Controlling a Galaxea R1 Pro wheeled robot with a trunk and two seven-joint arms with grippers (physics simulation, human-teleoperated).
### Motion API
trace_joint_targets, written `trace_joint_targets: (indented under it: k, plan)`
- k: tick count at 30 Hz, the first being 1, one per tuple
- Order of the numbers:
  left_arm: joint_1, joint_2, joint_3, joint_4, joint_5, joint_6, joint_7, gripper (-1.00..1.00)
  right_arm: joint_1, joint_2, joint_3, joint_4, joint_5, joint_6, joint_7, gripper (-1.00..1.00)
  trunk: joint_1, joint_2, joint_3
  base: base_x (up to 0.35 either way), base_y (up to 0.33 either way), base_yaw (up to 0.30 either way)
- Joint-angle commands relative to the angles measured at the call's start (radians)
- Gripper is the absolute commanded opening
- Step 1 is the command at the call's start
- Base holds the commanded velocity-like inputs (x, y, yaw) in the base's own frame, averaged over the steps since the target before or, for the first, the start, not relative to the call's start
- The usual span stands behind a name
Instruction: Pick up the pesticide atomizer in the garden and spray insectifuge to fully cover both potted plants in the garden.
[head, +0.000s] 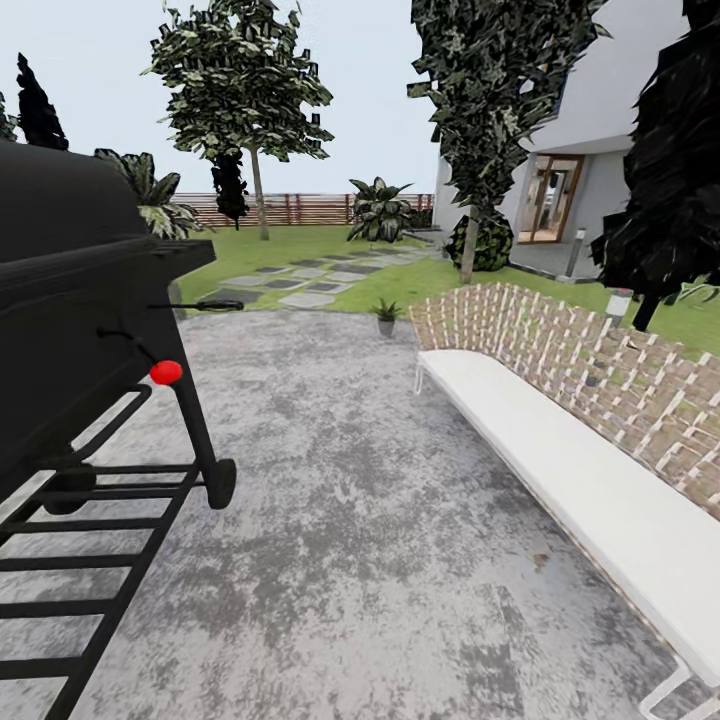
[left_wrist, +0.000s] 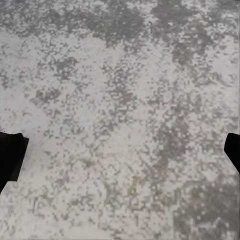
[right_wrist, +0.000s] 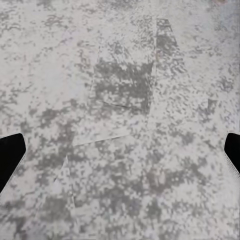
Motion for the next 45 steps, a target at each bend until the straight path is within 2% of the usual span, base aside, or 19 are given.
trace_joint_targets:
  k: [1, 30, 45]
  plan:
    - [-0.001, 0.0, 0.004, 0.001, -0.002, -0.004, -0.001, 1.0, 0.0, 0.0, -0.001, 0.001, 0.0, -0.003, 0.0, 1.0, 0.0, 0.0, -0.001, 0.34, -0.015, 0.0]
    - [-0.001, 0.004, 0.004, 0.025, -0.002, -0.005, 0.001, 1.0, 0.0, -0.001, 0.004, 0.001, 0.004, -0.004, -0.002, 1.0, 0.0, 0.0, -0.001, 0.338, -0.044, 0.001]
    - [-0.001, 0.004, 0.004, 0.025, -0.002, -0.006, 0.0, 1.0, 0.0, 0.0, 0.0, 0.002, 0.002, -0.005, -0.005, 1.0, 0.0, 0.0, -0.001, 0.34, 0.0, 0.118]
